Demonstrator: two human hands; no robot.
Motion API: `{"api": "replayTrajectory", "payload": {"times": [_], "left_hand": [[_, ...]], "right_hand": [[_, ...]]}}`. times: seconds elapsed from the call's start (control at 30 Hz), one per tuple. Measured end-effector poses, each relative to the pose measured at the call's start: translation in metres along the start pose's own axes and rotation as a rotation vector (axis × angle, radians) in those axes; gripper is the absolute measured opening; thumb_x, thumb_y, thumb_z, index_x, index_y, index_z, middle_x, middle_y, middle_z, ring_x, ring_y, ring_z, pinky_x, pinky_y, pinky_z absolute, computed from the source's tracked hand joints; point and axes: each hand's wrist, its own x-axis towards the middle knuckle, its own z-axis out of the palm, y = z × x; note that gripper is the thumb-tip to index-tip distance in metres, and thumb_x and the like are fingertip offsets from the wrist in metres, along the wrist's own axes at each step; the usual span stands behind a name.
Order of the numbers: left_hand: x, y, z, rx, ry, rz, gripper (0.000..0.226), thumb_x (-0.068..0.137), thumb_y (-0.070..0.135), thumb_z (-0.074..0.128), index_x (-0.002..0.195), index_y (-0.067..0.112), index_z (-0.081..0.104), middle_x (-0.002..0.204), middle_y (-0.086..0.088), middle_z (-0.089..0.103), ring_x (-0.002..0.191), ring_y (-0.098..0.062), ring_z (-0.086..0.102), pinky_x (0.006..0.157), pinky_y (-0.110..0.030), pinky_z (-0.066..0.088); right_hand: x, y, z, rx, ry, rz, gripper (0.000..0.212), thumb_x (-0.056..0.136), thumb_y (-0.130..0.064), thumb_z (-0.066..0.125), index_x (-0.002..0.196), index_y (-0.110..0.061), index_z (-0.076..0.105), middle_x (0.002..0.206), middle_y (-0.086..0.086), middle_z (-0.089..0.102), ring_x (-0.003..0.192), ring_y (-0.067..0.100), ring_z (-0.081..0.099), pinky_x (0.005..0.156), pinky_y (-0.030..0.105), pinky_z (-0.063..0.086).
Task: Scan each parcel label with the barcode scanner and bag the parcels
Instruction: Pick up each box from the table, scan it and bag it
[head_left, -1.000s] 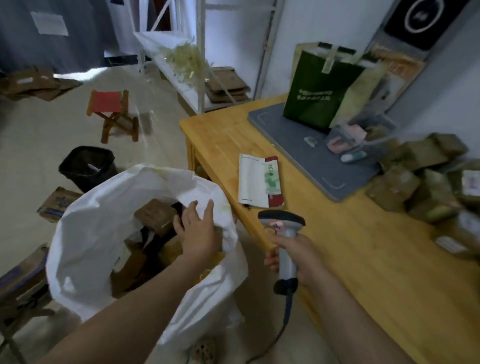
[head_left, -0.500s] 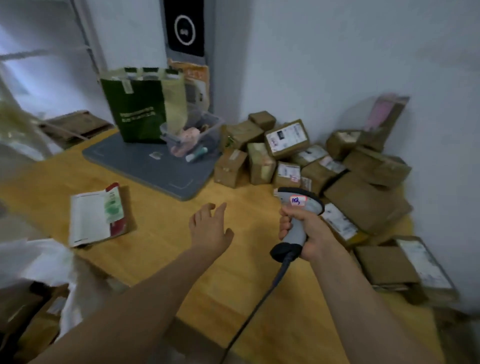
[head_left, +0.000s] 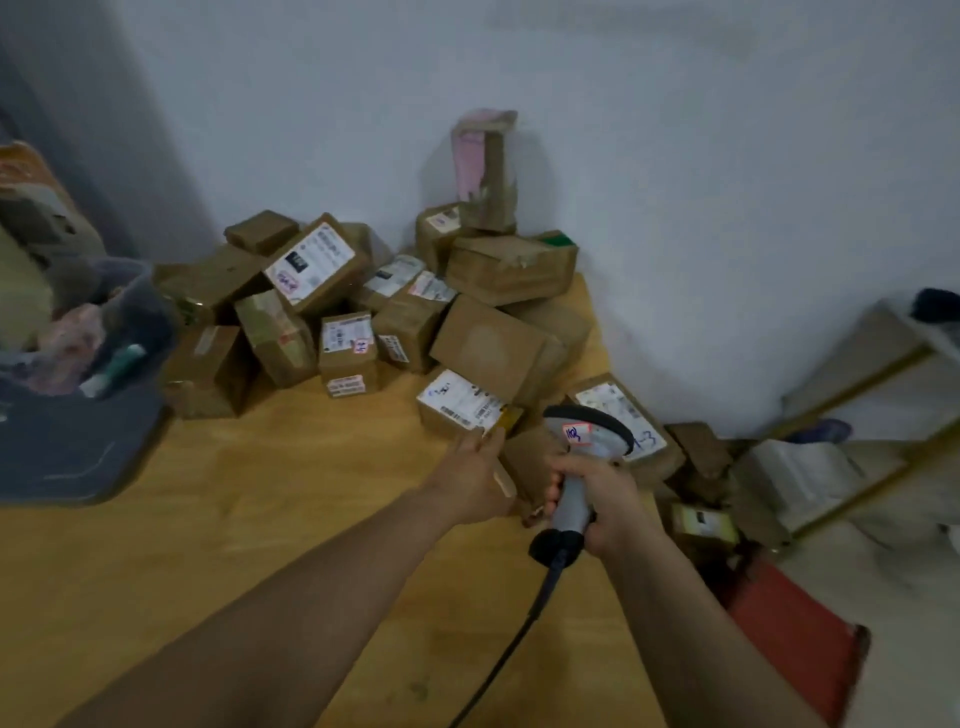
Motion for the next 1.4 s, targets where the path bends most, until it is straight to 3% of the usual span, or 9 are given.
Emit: {"api": "replayTrajectory", "payload": {"times": [0.13, 0.27, 0.47, 0.63, 0.77, 0.97, 1.07, 1.17, 1.4], "left_hand": [[0.025, 0.024, 0.019, 0.183, -0.129, -0.048, 0.120, 0.072, 0.068, 0.068, 0.152, 0.032, -0.014, 0.157, -0.017, -0.019, 0.145, -0.035, -0.018, 0.119, -0.049, 0.004], [0.030, 0.026, 0.035, 0.126, -0.009, -0.018, 0.109, 0.075, 0.056, 0.071, 0.153, 0.032, -0.001, 0.151, -0.019, 0.010, 0.140, -0.036, 0.011, 0.114, -0.040, 0.021], [-0.019, -0.035, 0.024, -0.497, 0.018, -0.117, 0.094, 0.066, 0.043, 0.083, 0.147, 0.028, 0.036, 0.140, -0.004, 0.038, 0.122, -0.016, 0.044, 0.084, -0.012, 0.048], [-0.080, -0.101, -0.001, -0.847, -0.104, -0.309, 0.064, 0.080, 0.025, 0.076, 0.138, 0.017, 0.050, 0.126, 0.000, 0.056, 0.104, -0.011, 0.056, 0.077, -0.018, 0.046], [-0.107, -0.138, -0.008, -0.757, 0.091, -0.352, 0.074, 0.072, 0.045, 0.074, 0.138, 0.020, 0.052, 0.129, -0.001, 0.058, 0.117, -0.019, 0.055, 0.096, -0.031, 0.046], [-0.107, -0.127, -0.001, -0.077, 0.112, -0.271, 0.122, 0.062, 0.069, 0.072, 0.154, 0.024, 0.004, 0.153, -0.012, 0.022, 0.142, -0.030, 0.018, 0.113, -0.042, 0.027], [-0.108, -0.127, -0.004, -0.363, 0.103, -0.395, 0.106, 0.060, 0.061, 0.067, 0.147, 0.017, 0.024, 0.135, -0.015, 0.039, 0.131, -0.032, 0.035, 0.103, -0.039, 0.041], [-0.109, -0.132, -0.010, -0.526, 0.103, -0.489, 0.118, 0.068, 0.062, 0.067, 0.154, 0.016, 0.001, 0.154, -0.015, 0.011, 0.143, -0.033, 0.014, 0.112, -0.040, 0.027], [-0.075, -0.078, -0.018, -0.131, 0.254, -0.426, 0.091, 0.083, 0.066, 0.054, 0.151, 0.042, -0.002, 0.156, -0.014, -0.008, 0.143, -0.035, -0.003, 0.111, -0.049, 0.024]], "right_hand": [[0.000, 0.008, -0.026, 0.046, 0.080, 0.012, 0.028, 0.087, -0.003, 0.061, 0.062, -0.006, 0.051, 0.046, 0.005, 0.048, 0.040, 0.016, 0.045, 0.041, 0.024, 0.042], [0.001, 0.015, -0.040, 0.063, 0.135, -0.014, 0.027, 0.088, -0.001, 0.060, 0.063, -0.006, 0.050, 0.048, 0.005, 0.048, 0.043, 0.016, 0.044, 0.043, 0.026, 0.041], [0.003, 0.031, -0.036, 0.006, 0.141, -0.057, 0.016, 0.084, 0.000, 0.064, 0.075, -0.005, 0.052, 0.054, 0.009, 0.050, 0.043, 0.019, 0.047, 0.042, 0.027, 0.043], [0.006, 0.052, 0.005, -0.096, 0.014, -0.063, 0.012, 0.081, 0.001, 0.067, 0.077, -0.002, 0.056, 0.057, 0.010, 0.053, 0.046, 0.020, 0.049, 0.045, 0.028, 0.044], [0.005, 0.070, 0.040, -0.163, -0.091, -0.037, 0.010, 0.080, 0.003, 0.066, 0.078, -0.001, 0.057, 0.056, 0.010, 0.052, 0.044, 0.019, 0.049, 0.044, 0.027, 0.044], [0.004, 0.077, 0.061, -0.200, -0.078, -0.033, 0.010, 0.078, 0.004, 0.067, 0.077, -0.001, 0.058, 0.056, 0.009, 0.052, 0.043, 0.018, 0.048, 0.043, 0.026, 0.043], [0.002, 0.077, 0.061, -0.213, -0.084, -0.040, 0.010, 0.078, 0.004, 0.066, 0.077, -0.002, 0.058, 0.057, 0.009, 0.052, 0.045, 0.018, 0.049, 0.045, 0.026, 0.043], [0.001, 0.078, 0.063, -0.225, -0.102, -0.039, 0.009, 0.078, 0.004, 0.066, 0.080, -0.001, 0.059, 0.057, 0.008, 0.053, 0.045, 0.018, 0.049, 0.044, 0.025, 0.043], [0.001, 0.080, 0.071, -0.204, -0.054, -0.047, 0.009, 0.078, 0.002, 0.067, 0.082, 0.000, 0.060, 0.058, 0.009, 0.054, 0.046, 0.018, 0.049, 0.044, 0.026, 0.043]]}}
